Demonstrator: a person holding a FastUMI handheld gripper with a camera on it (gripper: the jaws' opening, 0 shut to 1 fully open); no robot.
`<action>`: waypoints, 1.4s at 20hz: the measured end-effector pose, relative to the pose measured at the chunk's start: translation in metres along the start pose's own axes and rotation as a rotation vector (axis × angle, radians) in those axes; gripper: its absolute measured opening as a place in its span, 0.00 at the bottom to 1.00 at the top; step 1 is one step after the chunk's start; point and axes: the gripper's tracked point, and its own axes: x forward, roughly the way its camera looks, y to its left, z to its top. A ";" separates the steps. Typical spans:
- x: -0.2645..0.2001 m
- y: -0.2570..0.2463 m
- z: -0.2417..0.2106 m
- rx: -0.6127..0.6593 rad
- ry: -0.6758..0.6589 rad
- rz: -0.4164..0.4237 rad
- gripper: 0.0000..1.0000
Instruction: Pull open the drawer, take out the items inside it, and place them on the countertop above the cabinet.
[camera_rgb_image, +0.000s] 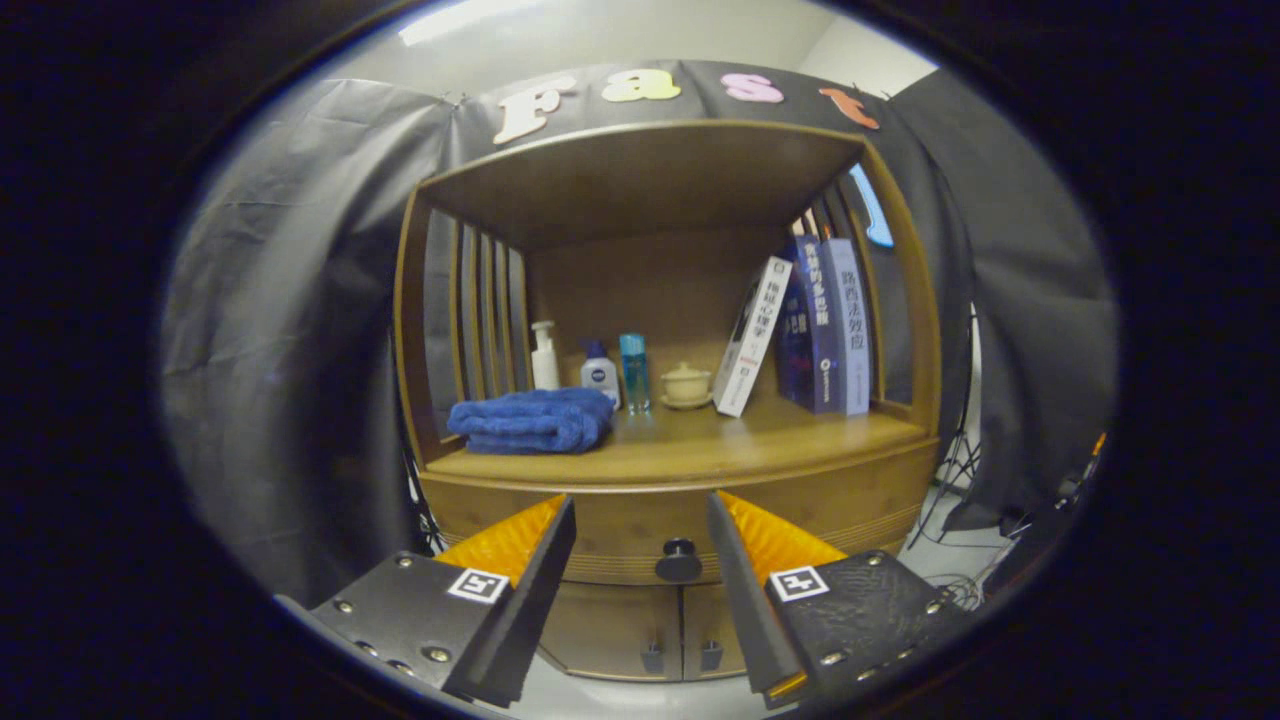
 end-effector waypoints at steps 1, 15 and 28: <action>0.011 -0.009 -0.009 0.018 0.019 -0.021 0.80; 0.089 -0.027 -0.088 0.064 0.158 -0.065 0.51; 0.035 -0.026 -0.089 0.081 0.173 -0.155 0.34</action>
